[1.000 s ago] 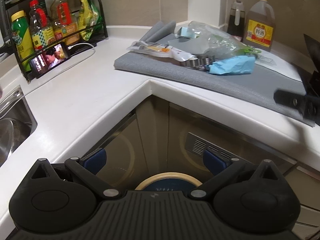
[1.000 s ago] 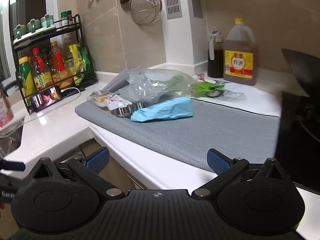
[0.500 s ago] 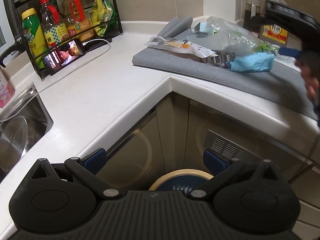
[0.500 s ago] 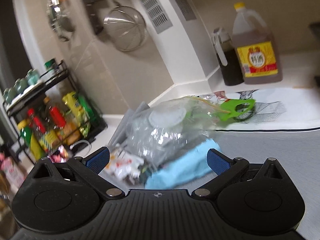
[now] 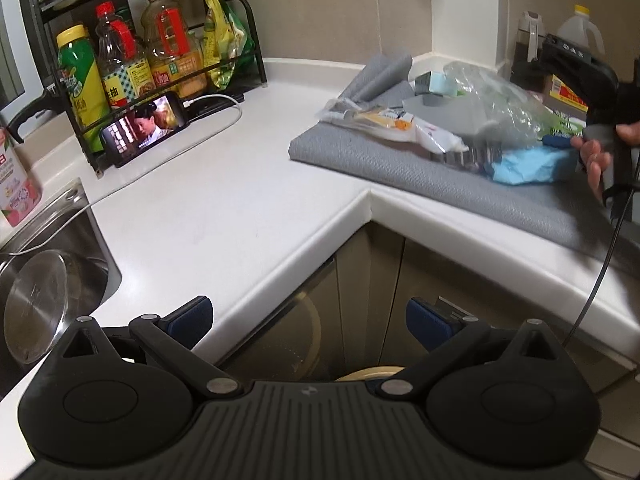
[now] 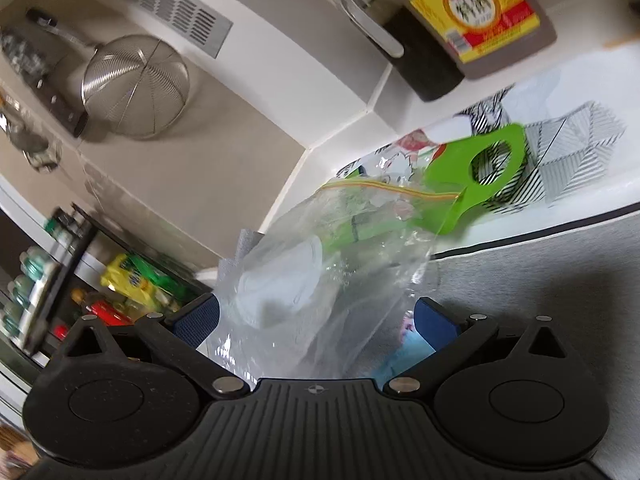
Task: Collect trash
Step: 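Reach the left tool to the white snack pouch and grasp it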
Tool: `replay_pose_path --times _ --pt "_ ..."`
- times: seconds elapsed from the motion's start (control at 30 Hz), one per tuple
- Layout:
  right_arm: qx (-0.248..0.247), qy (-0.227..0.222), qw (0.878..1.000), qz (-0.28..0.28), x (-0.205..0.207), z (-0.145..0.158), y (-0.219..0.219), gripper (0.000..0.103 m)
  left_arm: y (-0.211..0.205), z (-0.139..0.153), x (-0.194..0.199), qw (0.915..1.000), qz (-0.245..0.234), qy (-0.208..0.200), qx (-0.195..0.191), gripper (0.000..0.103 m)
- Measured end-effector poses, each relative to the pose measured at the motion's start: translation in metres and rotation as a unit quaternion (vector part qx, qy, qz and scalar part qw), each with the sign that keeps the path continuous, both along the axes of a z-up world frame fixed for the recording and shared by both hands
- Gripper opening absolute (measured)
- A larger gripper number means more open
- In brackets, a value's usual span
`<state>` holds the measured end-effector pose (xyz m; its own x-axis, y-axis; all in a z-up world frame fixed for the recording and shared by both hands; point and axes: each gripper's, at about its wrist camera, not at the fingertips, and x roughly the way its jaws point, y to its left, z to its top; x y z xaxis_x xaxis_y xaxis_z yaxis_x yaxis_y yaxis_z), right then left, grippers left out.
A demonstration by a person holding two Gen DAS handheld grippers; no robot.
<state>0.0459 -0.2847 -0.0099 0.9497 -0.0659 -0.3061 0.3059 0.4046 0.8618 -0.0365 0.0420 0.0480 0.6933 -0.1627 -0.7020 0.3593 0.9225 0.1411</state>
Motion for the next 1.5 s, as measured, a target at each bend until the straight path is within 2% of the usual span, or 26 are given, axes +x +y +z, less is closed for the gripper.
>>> replay_pose_path --times 0.27,0.33,0.43,0.73,1.0,1.2,1.33,1.43,1.47,1.5 --pt "0.039 -0.099 0.994 0.011 -0.006 -0.024 -0.015 0.103 -0.014 0.006 0.021 0.9999 0.006 0.010 -0.012 0.103" --pt "0.047 -0.088 0.995 0.017 -0.003 -0.022 -0.018 0.103 -0.019 0.006 0.028 0.9997 0.010 0.016 -0.015 0.103" --pt "0.038 -0.114 0.993 0.020 -0.003 -0.018 -0.018 0.103 -0.026 0.007 0.038 0.9992 0.012 0.026 -0.026 0.103" --pt "0.035 -0.114 0.992 0.038 0.003 -0.022 -0.015 0.103 -0.041 0.018 0.088 0.9964 0.016 0.043 -0.072 0.103" --pt "0.026 -0.122 0.991 0.040 0.005 -0.021 -0.015 0.103 -0.072 0.031 0.152 0.9838 0.034 0.079 -0.157 0.103" --pt "0.015 -0.135 0.990 0.044 0.004 -0.018 -0.014 0.103 -0.102 0.013 0.193 0.9799 0.046 0.113 -0.158 0.103" --pt "0.018 -0.138 0.989 0.046 0.004 -0.017 -0.014 0.103 -0.109 -0.003 0.214 0.9702 0.060 0.158 -0.174 0.103" --pt "0.017 -0.140 0.989 0.046 0.005 -0.017 -0.014 0.103 -0.114 -0.005 0.223 0.9695 0.069 0.153 -0.178 0.103" --pt "0.015 -0.140 0.989 0.044 0.004 -0.017 -0.014 0.102 -0.116 -0.005 0.224 0.9698 0.070 0.152 -0.178 0.103" --pt "0.011 -0.142 0.989 0.044 0.004 -0.017 -0.014 0.093 -0.117 -0.005 0.226 0.9697 0.072 0.150 -0.179 0.102"
